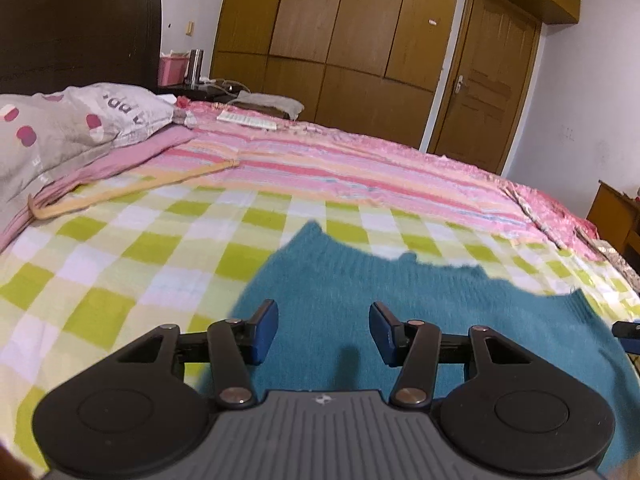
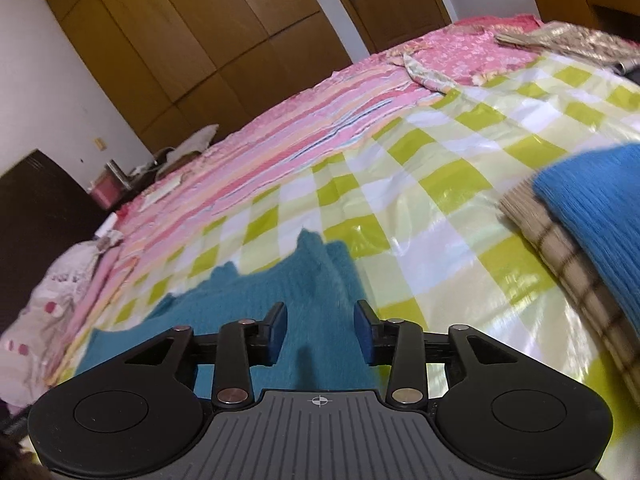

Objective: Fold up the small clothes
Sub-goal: 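Move the right tool to the side edge of the folded sweater, then close the right tool on the side edge of the folded sweater, then lift the held edge with the right tool, fold it across, then open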

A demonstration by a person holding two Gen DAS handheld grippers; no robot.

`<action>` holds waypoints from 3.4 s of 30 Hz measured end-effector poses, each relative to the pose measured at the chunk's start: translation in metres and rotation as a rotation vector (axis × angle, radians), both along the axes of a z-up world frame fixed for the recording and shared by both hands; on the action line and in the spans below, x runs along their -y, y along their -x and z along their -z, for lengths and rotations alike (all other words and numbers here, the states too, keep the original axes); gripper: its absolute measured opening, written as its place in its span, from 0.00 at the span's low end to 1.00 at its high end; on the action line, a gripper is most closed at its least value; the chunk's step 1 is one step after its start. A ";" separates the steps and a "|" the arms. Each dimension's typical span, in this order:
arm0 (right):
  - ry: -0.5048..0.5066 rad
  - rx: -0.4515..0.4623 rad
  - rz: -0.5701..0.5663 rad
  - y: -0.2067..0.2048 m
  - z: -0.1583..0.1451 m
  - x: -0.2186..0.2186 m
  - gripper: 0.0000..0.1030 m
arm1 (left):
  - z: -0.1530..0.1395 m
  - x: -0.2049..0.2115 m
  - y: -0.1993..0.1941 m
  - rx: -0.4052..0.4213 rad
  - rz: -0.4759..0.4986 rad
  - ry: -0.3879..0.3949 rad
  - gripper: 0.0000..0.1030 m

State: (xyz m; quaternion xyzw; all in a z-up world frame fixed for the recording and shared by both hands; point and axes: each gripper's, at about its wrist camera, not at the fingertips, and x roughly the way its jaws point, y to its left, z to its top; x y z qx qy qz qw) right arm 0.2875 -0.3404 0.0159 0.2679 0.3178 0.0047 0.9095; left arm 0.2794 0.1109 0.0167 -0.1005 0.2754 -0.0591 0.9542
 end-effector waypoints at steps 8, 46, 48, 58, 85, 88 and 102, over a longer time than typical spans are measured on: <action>-0.119 -0.046 0.026 0.020 0.027 0.019 0.46 | -0.017 0.057 0.044 0.069 0.175 -0.100 0.54; -0.397 -0.118 -0.081 0.023 0.049 0.057 0.61 | 0.047 0.305 0.125 0.217 0.648 -0.602 0.63; -0.392 -0.123 -0.081 0.023 0.050 0.057 0.61 | 0.044 0.304 0.123 0.204 0.630 -0.571 0.55; -0.456 -0.109 -0.093 0.025 0.053 0.058 0.69 | 0.012 0.266 0.113 0.119 0.501 -0.275 0.26; -0.355 -0.129 -0.192 0.056 0.027 0.052 0.24 | -0.055 0.198 0.132 0.140 0.600 -0.141 0.31; -0.288 -0.118 -0.179 0.077 0.010 0.061 0.24 | -0.052 0.195 0.109 0.161 0.527 -0.161 0.31; -0.168 -0.153 -0.086 0.079 0.018 0.063 0.43 | 0.023 0.213 0.032 0.022 0.457 -0.247 0.31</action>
